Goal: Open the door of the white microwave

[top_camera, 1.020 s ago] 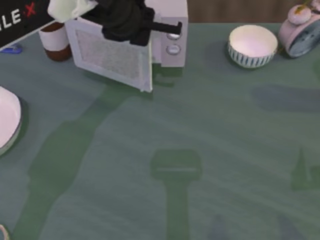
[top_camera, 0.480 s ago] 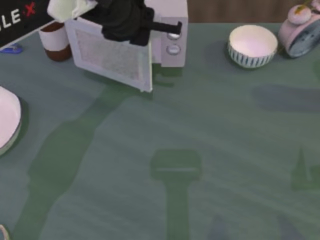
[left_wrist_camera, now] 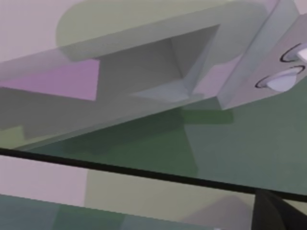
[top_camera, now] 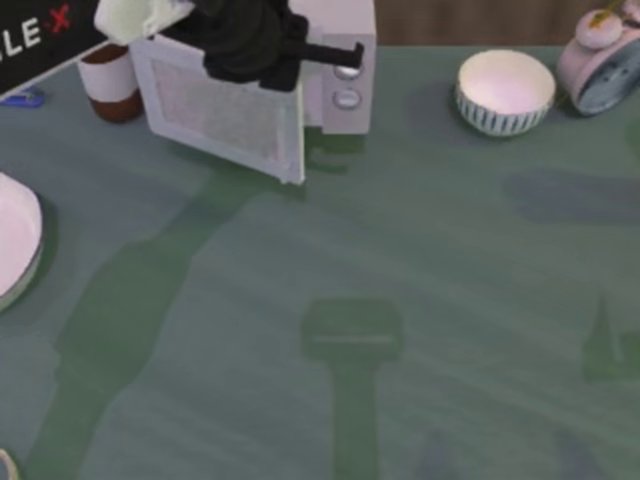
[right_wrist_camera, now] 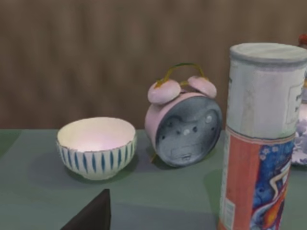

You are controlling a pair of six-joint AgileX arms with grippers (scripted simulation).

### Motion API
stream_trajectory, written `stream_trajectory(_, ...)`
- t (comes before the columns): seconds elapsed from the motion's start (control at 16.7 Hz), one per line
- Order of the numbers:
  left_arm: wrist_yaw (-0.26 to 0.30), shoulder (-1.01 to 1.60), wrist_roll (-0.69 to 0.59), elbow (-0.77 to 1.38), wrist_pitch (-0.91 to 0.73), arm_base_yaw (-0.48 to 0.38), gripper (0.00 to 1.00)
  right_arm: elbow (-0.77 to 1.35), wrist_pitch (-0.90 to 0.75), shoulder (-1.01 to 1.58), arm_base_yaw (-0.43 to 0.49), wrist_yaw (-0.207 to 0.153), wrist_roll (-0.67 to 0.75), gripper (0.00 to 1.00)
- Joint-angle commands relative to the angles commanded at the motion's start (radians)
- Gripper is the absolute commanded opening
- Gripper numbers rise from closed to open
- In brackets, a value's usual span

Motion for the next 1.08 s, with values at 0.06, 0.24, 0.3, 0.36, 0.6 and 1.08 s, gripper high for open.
stream_trajectory(0.06,0.001,-0.001,0.003,-0.003,0.001,0.000,0.00,0.000,0.000,0.000,0.000,0.000,0.000,1.00)
stream_trajectory(0.24,0.024,-0.012,0.041,-0.062,0.011,0.008,0.00,0.000,0.000,0.000,0.000,0.000,0.000,1.00)
stream_trajectory(0.3,0.035,-0.017,0.058,-0.090,0.015,0.013,0.00,0.000,0.000,0.000,0.000,0.000,0.000,1.00)
stream_trajectory(0.36,0.047,-0.021,0.076,-0.117,0.019,0.018,0.00,0.000,0.000,0.000,0.000,0.000,0.000,1.00)
stream_trajectory(0.6,0.070,-0.029,0.112,-0.172,0.028,0.026,0.00,0.000,0.000,0.000,0.000,0.000,0.000,1.00)
stream_trajectory(1.08,0.070,-0.029,0.112,-0.172,0.028,0.026,0.00,0.000,0.000,0.000,0.000,0.000,0.000,1.00)
